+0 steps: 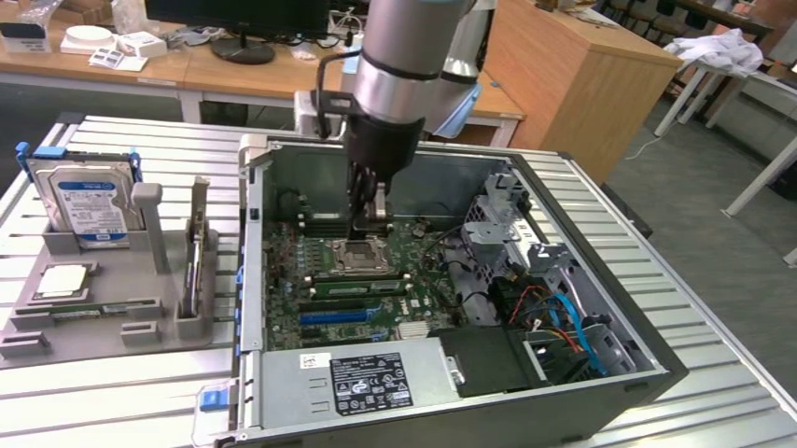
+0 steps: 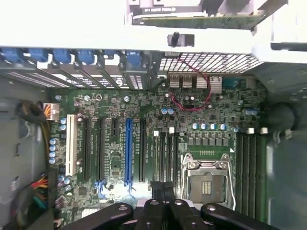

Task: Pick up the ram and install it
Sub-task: 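Press down the ram until it locks into place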

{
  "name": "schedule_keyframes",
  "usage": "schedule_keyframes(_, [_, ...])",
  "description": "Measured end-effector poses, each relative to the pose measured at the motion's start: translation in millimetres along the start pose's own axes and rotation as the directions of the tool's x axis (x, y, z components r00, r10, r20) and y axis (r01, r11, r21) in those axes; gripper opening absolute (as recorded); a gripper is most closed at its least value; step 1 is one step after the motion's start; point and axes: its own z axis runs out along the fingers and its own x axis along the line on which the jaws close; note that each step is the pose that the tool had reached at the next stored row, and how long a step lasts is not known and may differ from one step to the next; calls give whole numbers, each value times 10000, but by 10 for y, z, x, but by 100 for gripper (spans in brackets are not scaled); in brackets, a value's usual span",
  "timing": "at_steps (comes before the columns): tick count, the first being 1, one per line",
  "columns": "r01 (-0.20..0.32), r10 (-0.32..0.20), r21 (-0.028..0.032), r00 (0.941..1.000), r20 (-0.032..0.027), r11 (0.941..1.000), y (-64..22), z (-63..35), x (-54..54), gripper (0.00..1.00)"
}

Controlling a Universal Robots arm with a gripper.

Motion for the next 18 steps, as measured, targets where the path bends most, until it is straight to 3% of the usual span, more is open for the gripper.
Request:
schedule_keyframes(5, [0,0,-1,10000,-1,10000,3,-115,-3,11])
schedule_keyframes(12, [1,-1,0,10000,0,10000,2,-120,-3,11])
schedule_keyframes(18, [0,0,-1,10000,0,10000,-62,-122,-3,11])
